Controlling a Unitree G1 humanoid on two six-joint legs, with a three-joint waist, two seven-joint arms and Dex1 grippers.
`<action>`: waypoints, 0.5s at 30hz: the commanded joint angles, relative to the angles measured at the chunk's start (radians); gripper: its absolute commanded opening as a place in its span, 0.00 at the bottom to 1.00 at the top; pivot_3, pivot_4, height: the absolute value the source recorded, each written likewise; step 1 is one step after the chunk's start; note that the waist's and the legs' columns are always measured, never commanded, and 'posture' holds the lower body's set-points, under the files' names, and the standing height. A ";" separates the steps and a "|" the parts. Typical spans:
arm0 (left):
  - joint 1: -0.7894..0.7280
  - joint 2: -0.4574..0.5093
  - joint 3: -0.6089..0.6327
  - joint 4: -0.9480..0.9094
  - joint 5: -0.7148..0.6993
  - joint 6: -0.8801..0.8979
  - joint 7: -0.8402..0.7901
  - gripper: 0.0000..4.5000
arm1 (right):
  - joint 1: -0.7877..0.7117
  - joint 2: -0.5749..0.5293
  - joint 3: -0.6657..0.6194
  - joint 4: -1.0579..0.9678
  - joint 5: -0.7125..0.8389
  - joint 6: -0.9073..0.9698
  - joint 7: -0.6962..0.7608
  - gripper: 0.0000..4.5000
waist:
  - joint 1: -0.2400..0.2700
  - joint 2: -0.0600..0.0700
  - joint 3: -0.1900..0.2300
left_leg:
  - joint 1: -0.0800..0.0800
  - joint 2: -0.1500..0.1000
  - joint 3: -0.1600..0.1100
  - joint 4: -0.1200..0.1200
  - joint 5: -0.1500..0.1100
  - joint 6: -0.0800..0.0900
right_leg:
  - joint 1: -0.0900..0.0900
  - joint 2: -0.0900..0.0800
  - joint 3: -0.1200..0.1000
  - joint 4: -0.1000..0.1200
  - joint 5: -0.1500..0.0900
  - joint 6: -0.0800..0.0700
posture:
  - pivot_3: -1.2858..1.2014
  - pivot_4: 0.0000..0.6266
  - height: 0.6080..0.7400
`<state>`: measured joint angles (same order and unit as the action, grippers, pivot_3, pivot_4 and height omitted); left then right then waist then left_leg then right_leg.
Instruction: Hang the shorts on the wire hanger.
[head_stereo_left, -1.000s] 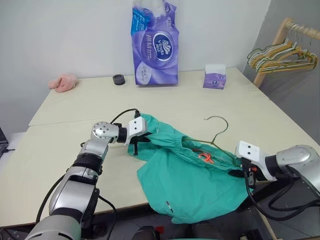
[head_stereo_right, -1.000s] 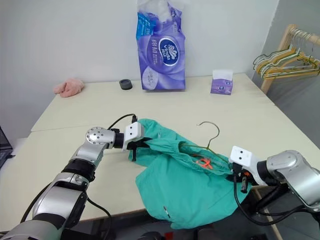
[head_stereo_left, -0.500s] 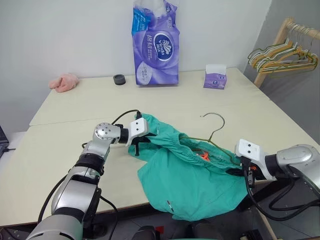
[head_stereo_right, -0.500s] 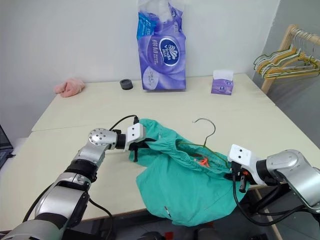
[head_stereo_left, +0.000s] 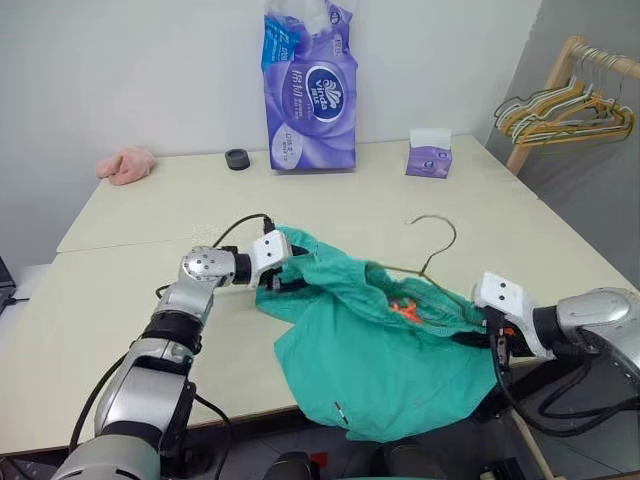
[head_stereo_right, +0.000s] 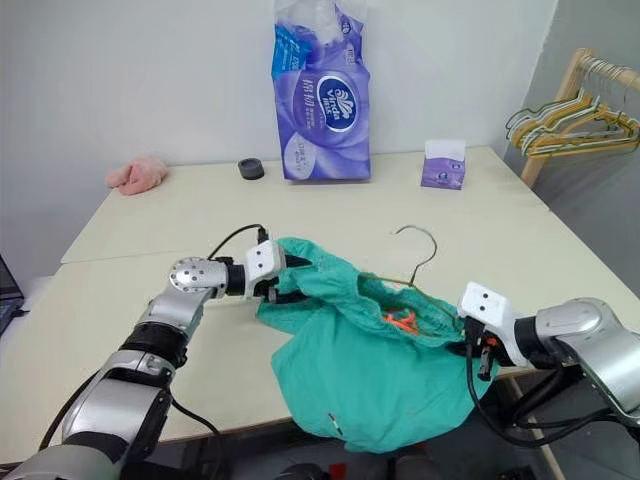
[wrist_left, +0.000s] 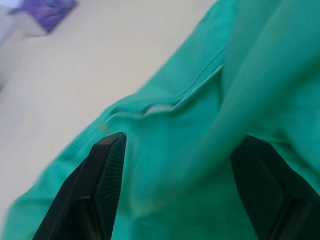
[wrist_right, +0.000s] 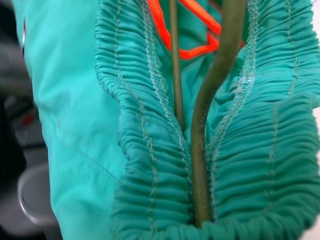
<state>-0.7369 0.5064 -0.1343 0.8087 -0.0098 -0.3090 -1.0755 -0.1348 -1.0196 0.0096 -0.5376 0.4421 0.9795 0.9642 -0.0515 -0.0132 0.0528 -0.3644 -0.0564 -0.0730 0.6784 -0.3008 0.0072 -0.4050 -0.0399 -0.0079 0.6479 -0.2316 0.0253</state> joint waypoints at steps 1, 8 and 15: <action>-0.017 -0.031 0.056 -0.152 -0.101 0.117 0.004 0.74 | 0.089 0.041 -0.159 -0.040 0.046 0.082 -0.077 0.00 | 0.012 -0.001 0.000 | 0.000 0.000 0.000 0.000 0.000 0.000 | 0.000 0.000 0.000 0.000 0.000 0.000 | 0.45 0.08 1.00; 0.079 -0.110 0.013 -0.597 -0.282 0.507 -0.045 0.74 | 0.212 0.169 -0.454 -0.107 0.111 0.280 -0.221 0.00 | 0.005 0.000 0.001 | 0.000 -0.001 0.002 0.001 -0.001 0.002 | 0.000 -0.002 0.002 0.000 0.001 0.001 | 0.41 0.11 1.00; 0.005 -0.198 -0.093 -0.799 -0.383 0.748 -0.095 0.74 | 0.213 0.201 -0.757 -0.142 0.204 0.635 -0.339 0.00 | -0.023 0.013 0.010 | 0.000 -0.002 0.004 0.001 -0.002 0.003 | 0.001 0.000 0.004 0.000 0.000 0.002 | 0.37 0.15 1.00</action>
<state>-0.6826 0.3232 -0.2132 0.0784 -0.3436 0.3932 -1.1517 0.0755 -0.7918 -0.6677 -0.6636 0.6068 1.5701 0.6465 -0.0743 -0.0006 0.0632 -0.3642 -0.0583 -0.0690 0.6794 -0.3026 0.0108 -0.4041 -0.0395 -0.0043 0.6476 -0.2318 0.0279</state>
